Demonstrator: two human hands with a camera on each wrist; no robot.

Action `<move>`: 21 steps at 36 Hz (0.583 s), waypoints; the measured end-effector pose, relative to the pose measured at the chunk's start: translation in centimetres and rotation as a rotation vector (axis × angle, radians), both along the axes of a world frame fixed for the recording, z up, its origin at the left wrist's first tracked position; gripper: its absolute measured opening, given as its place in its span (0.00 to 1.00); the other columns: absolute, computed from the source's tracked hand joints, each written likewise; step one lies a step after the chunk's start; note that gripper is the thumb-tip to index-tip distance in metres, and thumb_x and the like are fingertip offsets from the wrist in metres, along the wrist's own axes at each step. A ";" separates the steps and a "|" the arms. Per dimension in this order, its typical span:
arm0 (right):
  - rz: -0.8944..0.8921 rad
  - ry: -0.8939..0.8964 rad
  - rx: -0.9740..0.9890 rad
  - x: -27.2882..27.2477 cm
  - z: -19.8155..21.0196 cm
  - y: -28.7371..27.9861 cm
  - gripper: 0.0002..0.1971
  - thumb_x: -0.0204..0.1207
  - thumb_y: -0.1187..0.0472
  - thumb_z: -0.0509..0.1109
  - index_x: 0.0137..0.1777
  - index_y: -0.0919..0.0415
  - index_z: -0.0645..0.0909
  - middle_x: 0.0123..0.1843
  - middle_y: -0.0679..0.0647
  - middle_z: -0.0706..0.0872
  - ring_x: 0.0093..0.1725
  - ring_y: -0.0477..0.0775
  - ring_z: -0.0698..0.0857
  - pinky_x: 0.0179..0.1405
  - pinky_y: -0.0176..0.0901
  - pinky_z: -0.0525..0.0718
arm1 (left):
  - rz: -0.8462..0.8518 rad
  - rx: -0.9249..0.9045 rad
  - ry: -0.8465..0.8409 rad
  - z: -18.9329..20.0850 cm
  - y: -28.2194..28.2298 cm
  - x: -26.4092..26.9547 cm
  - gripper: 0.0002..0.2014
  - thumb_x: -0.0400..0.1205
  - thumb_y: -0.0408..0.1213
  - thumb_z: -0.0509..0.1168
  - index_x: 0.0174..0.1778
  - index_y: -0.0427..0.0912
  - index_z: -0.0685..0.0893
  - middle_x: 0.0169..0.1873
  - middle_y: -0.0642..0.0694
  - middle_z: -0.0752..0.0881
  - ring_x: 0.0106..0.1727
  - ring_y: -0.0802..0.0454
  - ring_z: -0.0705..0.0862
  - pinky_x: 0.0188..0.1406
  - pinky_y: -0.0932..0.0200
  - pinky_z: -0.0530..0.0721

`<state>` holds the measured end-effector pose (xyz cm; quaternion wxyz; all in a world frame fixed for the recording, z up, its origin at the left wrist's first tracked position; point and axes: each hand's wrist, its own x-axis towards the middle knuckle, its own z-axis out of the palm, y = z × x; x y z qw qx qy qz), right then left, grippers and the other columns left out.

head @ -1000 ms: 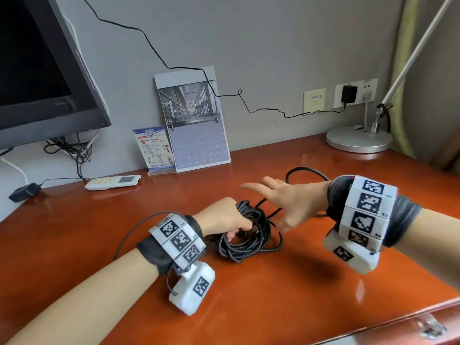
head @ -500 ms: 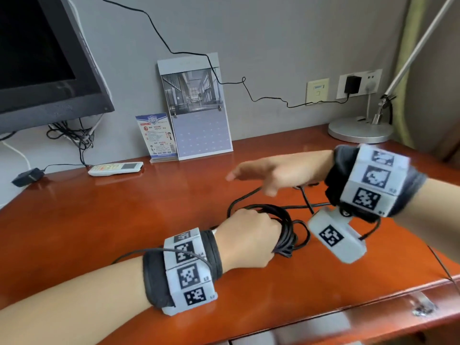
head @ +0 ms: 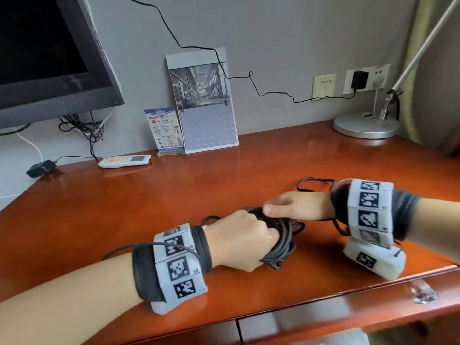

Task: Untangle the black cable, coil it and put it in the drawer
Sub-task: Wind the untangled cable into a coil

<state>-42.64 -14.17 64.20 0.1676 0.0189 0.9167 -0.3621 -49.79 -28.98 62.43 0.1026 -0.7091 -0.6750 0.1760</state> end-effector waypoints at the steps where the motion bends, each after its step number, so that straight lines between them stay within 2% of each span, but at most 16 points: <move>1: 0.060 0.019 0.002 0.1 -0.3 0.5 0.32 0.64 0.20 0.50 0.48 0.43 0.79 0.41 0.51 0.86 0.43 0.44 0.81 0.53 0.35 0.76 | -0.034 0.014 -0.067 0.4 -0.5 -0.3 0.10 0.81 0.38 0.61 0.38 0.40 0.68 0.35 0.39 0.85 0.32 0.40 0.80 0.30 0.54 0.67; 2: 0.106 0.038 -0.023 0.1 -0.8 0.8 0.36 0.60 0.17 0.51 0.45 0.47 0.79 0.34 0.52 0.84 0.39 0.44 0.81 0.51 0.36 0.76 | -0.065 0.070 -0.122 0.7 -1.1 -0.8 0.11 0.80 0.40 0.62 0.38 0.42 0.68 0.34 0.40 0.84 0.33 0.41 0.81 0.31 0.55 0.67; 3: 0.117 0.050 -0.043 0.0 -1.6 1.6 0.40 0.58 0.16 0.52 0.45 0.53 0.79 0.33 0.55 0.82 0.38 0.46 0.81 0.51 0.40 0.76 | -0.079 0.120 -0.195 0.9 -1.2 -1.0 0.11 0.79 0.42 0.64 0.37 0.43 0.68 0.32 0.42 0.83 0.32 0.43 0.80 0.31 0.57 0.67; 5: 0.109 0.049 -0.171 0.1 -1.8 2.2 0.57 0.55 0.15 0.57 0.53 0.74 0.77 0.38 0.65 0.83 0.40 0.56 0.81 0.49 0.47 0.77 | -0.013 0.177 -0.487 1.4 -1.3 -1.6 0.11 0.73 0.43 0.67 0.32 0.47 0.70 0.24 0.52 0.78 0.26 0.54 0.75 0.29 0.61 0.67; 6: 0.090 0.030 -0.245 0.0 -1.8 2.5 0.63 0.51 0.14 0.60 0.55 0.82 0.74 0.41 0.69 0.83 0.41 0.61 0.82 0.49 0.49 0.79 | 0.037 0.232 -0.658 1.8 -1.2 -1.8 0.11 0.70 0.41 0.68 0.29 0.49 0.70 0.21 0.56 0.75 0.23 0.59 0.72 0.26 0.63 0.67; 7: 0.077 0.034 -0.302 0.0 -1.6 2.8 0.63 0.48 0.15 0.63 0.54 0.81 0.75 0.40 0.67 0.84 0.40 0.61 0.83 0.48 0.47 0.81 | 0.094 0.310 -0.807 2.1 -1.1 -2.2 0.12 0.69 0.39 0.69 0.26 0.50 0.71 0.18 0.57 0.75 0.21 0.61 0.71 0.25 0.66 0.67; 8: 0.075 0.045 -0.359 -0.1 -1.3 3.1 0.55 0.47 0.16 0.65 0.50 0.71 0.80 0.35 0.59 0.84 0.36 0.56 0.83 0.42 0.41 0.82 | 0.141 0.390 -0.928 2.6 -0.8 -2.5 0.12 0.68 0.37 0.71 0.24 0.50 0.73 0.16 0.57 0.75 0.20 0.63 0.71 0.24 0.69 0.67; 9: 0.090 0.057 -0.375 -0.1 -1.0 3.2 0.43 0.48 0.17 0.67 0.43 0.58 0.83 0.30 0.51 0.80 0.32 0.51 0.81 0.37 0.36 0.80 | 0.177 0.445 -1.015 3.1 -0.7 -2.9 0.11 0.66 0.36 0.70 0.23 0.47 0.75 0.16 0.57 0.75 0.19 0.63 0.71 0.24 0.69 0.68; 10: 0.106 0.063 -0.376 -0.1 -0.5 3.4 0.33 0.49 0.20 0.70 0.37 0.49 0.84 0.28 0.48 0.79 0.31 0.48 0.82 0.34 0.35 0.79 | 0.203 0.480 -1.076 3.5 -0.6 -3.3 0.09 0.66 0.35 0.69 0.23 0.42 0.76 0.16 0.56 0.76 0.19 0.62 0.71 0.24 0.68 0.70; 11: 0.102 0.072 -0.379 -0.2 -0.1 3.6 0.29 0.50 0.23 0.73 0.37 0.47 0.84 0.29 0.48 0.80 0.31 0.48 0.84 0.33 0.35 0.81 | 0.222 0.491 -1.127 3.9 -0.5 -3.7 0.08 0.66 0.35 0.68 0.23 0.39 0.77 0.15 0.55 0.76 0.19 0.60 0.72 0.25 0.65 0.72; 13: 0.058 0.117 -0.366 -0.4 0.7 3.7 0.32 0.50 0.28 0.78 0.51 0.45 0.82 0.34 0.50 0.85 0.28 0.48 0.83 0.27 0.34 0.80 | 0.239 0.518 -1.302 4.4 -0.3 -4.5 0.08 0.65 0.33 0.68 0.23 0.35 0.77 0.14 0.51 0.75 0.16 0.55 0.72 0.25 0.63 0.74; 15: 0.028 0.191 -0.305 -1.1 1.0 4.2 0.41 0.50 0.31 0.80 0.64 0.45 0.77 0.41 0.57 0.84 0.25 0.53 0.73 0.20 0.33 0.72 | 0.261 0.618 -1.588 5.0 0.0 -5.3 0.06 0.63 0.30 0.68 0.22 0.37 0.78 0.14 0.49 0.70 0.14 0.55 0.69 0.22 0.64 0.73; 16: 0.032 0.200 -0.274 -1.4 1.2 4.5 0.45 0.50 0.31 0.80 0.69 0.46 0.75 0.42 0.59 0.83 0.26 0.55 0.68 0.19 0.33 0.68 | 0.280 0.685 -1.711 5.4 0.1 -5.7 0.08 0.64 0.27 0.66 0.21 0.40 0.76 0.13 0.50 0.68 0.14 0.56 0.67 0.22 0.65 0.72; 18: 0.084 0.172 -0.258 -1.3 1.3 5.0 0.46 0.53 0.28 0.77 0.72 0.49 0.74 0.30 0.50 0.77 0.25 0.51 0.64 0.18 0.33 0.61 | 0.325 0.805 -1.870 6.1 0.1 -6.6 0.08 0.68 0.29 0.62 0.23 0.41 0.72 0.13 0.53 0.65 0.14 0.57 0.65 0.24 0.63 0.72; 21: 0.078 0.226 -0.297 -0.7 2.2 5.6 0.35 0.68 0.31 0.68 0.69 0.54 0.78 0.23 0.44 0.68 0.21 0.45 0.62 0.18 0.33 0.61 | 0.350 0.853 -2.020 7.0 -0.3 -8.0 0.12 0.68 0.33 0.60 0.18 0.46 0.73 0.11 0.55 0.64 0.13 0.59 0.64 0.23 0.66 0.76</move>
